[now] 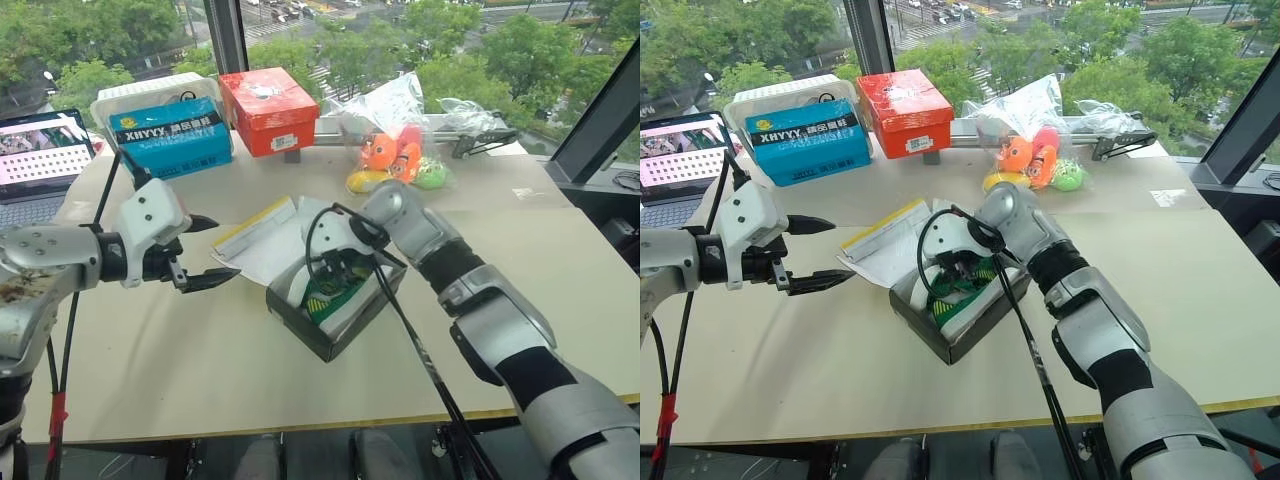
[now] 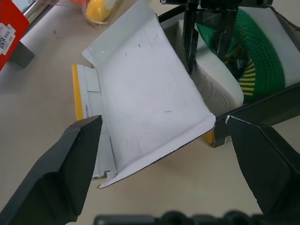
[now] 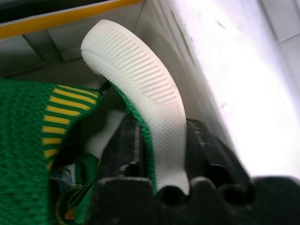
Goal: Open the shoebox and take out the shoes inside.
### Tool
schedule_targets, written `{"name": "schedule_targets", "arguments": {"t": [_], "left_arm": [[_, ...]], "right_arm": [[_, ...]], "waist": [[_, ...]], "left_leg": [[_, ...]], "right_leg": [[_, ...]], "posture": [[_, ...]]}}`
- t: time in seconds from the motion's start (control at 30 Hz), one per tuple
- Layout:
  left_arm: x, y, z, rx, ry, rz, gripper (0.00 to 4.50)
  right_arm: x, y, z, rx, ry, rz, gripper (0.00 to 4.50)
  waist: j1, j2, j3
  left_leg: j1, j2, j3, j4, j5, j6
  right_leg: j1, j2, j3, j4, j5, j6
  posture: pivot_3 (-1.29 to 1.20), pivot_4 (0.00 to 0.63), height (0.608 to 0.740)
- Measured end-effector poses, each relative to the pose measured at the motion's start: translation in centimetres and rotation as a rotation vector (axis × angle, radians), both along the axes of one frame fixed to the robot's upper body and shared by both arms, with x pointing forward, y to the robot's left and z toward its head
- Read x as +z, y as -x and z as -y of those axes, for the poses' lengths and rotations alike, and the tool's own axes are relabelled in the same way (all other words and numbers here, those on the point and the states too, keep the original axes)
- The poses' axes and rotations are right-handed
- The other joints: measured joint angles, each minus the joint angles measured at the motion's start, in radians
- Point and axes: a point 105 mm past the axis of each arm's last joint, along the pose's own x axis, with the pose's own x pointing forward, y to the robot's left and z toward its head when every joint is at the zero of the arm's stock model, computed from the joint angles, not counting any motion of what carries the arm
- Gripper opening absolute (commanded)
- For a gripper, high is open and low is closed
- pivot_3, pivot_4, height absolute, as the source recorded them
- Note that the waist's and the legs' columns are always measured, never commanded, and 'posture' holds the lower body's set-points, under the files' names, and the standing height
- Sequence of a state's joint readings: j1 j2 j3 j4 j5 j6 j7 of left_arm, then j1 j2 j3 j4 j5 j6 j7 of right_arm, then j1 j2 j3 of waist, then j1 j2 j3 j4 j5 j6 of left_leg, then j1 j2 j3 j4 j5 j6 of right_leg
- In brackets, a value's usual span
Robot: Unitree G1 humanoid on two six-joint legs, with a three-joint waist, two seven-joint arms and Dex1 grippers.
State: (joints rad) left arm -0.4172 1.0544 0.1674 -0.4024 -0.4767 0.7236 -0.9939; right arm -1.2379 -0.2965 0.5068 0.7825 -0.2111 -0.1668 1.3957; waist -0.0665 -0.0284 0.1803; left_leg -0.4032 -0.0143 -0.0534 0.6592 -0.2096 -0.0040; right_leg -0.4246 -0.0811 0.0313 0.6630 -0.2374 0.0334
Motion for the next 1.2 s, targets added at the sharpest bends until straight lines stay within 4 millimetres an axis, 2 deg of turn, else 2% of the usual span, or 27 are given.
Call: {"name": "schedule_targets", "arguments": {"t": [0.13, 0.27, 0.37, 0.53, 0.63, 0.7, 0.8, 0.93, 1.0, 1.03, 1.13, 1.2], "left_arm": [[0.0, -0.1, 0.3, -0.012, -0.007, 0.0, 4.5], [-0.1, -0.1, 0.5, -0.021, -0.011, -0.003, 4.5], [0.1, -0.2, 0.6, -0.025, -0.012, 0.005, 4.5], [0.2, -0.2, 0.8, -0.037, -0.014, 0.007, 4.5], [0.2, -0.3, 0.9, -0.047, -0.015, 0.009, 4.5], [0.2, -0.3, 0.8, -0.046, -0.014, 0.007, 4.5], [0.0, -0.3, 1.0, -0.053, -0.018, -0.003, 4.5], [-0.1, -0.3, 1.1, -0.058, -0.019, -0.008, 4.5], [-0.1, -0.3, 1.1, -0.061, -0.02, -0.011, 4.5], [-0.2, -0.4, 1.1, -0.064, -0.019, -0.016, 4.5], [-0.3, -0.7, 1.6, -0.082, -0.009, -0.017, 4.5], [-0.3, -0.9, 1.8, -0.098, -0.002, -0.016, 4.5]], "right_arm": [[1.4, 1.5, -0.4, 0.095, -0.071, 0.024, 0.37], [3.7, 3.3, -0.9, 0.133, -0.25, -0.073, 0.33], [5.5, 3.6, -0.8, 0.118, -0.354, -0.111, 0.33], [6.1, 2.6, -0.2, 0.044, -0.416, -0.117, 0.33], [5.5, 2.1, 0.3, -0.002, -0.433, -0.131, 0.33], [5.1, 2.1, 0.5, -0.024, -0.46, -0.191, 0.32], [5.6, 2.3, 0.7, -0.071, -0.555, -0.341, 0.32], [9.0, 3.4, 1.8, -0.077, -0.685, -0.466, 0.31], [12.4, 4.3, 2.8, -0.065, -0.782, -0.522, 0.31], [15.0, 5.1, 3.4, -0.045, -0.839, -0.537, 0.31], [20.7, 8.4, 5.3, 0.045, -0.928, -0.511, 0.31], [21.6, 9.3, 7.0, 0.02, -0.937, -0.538, 0.31]], "waist": [[0.0, 0.0, 0.001], [0.0, 0.0, 0.003], [0.003, 0.0, 0.003], [0.006, 0.0, 0.003], [0.007, 0.0, 0.003], [0.006, 0.0, 0.003], [0.008, 0.0, 0.004], [0.015, 0.0, 0.005], [0.02, 0.0, 0.008], [0.023, 0.001, 0.009], [0.028, 0.001, 0.009], [0.032, 0.0, 0.009]], "left_leg": [[-0.001, 0.0, 0.0, 0.0, 0.0, 0.0], [-0.001, 0.002, -0.001, 0.0, 0.0, 0.0], [-0.001, 0.002, -0.001, 0.0, 0.0, 0.0], [-0.001, 0.003, 0.002, 0.0, 0.0, 0.0], [-0.001, 0.004, 0.002, 0.0, 0.0, 0.0], [-0.001, 0.004, 0.002, 0.0, 0.0, 0.0], [-0.001, 0.004, 0.002, 0.0, 0.0, 0.0], [-0.002, 0.005, 0.002, 0.0, 0.0, 0.0], [-0.003, 0.005, 0.002, 0.0, 0.0, 0.0], [-0.004, 0.005, 0.002, 0.0, 0.0, 0.0], [-0.004, 0.006, 0.001, -0.001, 0.0, 0.0], [-0.003, 0.006, 0.001, 0.0, 0.0, 0.0]], "right_leg": [[-0.001, 0.0, 0.0, 0.0, 0.0, 0.0], [-0.001, 0.001, 0.0, 0.0, 0.0, -0.001], [-0.001, 0.002, 0.0, 0.0, 0.001, -0.001], [-0.001, 0.003, 0.0, -0.001, 0.001, -0.001], [-0.001, 0.003, 0.0, -0.001, 0.001, -0.001], [-0.001, 0.003, 0.001, -0.001, 0.001, -0.002], [-0.001, 0.004, 0.001, -0.001, 0.001, -0.002], [-0.002, 0.004, 0.001, -0.001, 0.001, -0.002], [-0.003, 0.004, 0.001, -0.001, 0.001, -0.002], [-0.003, 0.004, 0.001, -0.001, 0.001, -0.002], [-0.002, 0.004, -0.001, -0.004, 0.001, -0.002], [0.002, 0.004, -0.002, -0.007, 0.002, -0.003]], "posture": [[0.0, 0.15, 0.74], [0.0, 0.15, 0.74], [0.0, 0.15, 0.74], [0.0, 0.15, 0.74], [0.0, 0.15, 0.74], [0.0, 0.15, 0.74], [0.0, 0.15, 0.74], [0.0, 0.15, 0.74], [0.0, 0.15, 0.74], [0.0, 0.15, 0.74], [0.0, 0.15, 0.74], [0.0, 0.15, 0.74]]}}
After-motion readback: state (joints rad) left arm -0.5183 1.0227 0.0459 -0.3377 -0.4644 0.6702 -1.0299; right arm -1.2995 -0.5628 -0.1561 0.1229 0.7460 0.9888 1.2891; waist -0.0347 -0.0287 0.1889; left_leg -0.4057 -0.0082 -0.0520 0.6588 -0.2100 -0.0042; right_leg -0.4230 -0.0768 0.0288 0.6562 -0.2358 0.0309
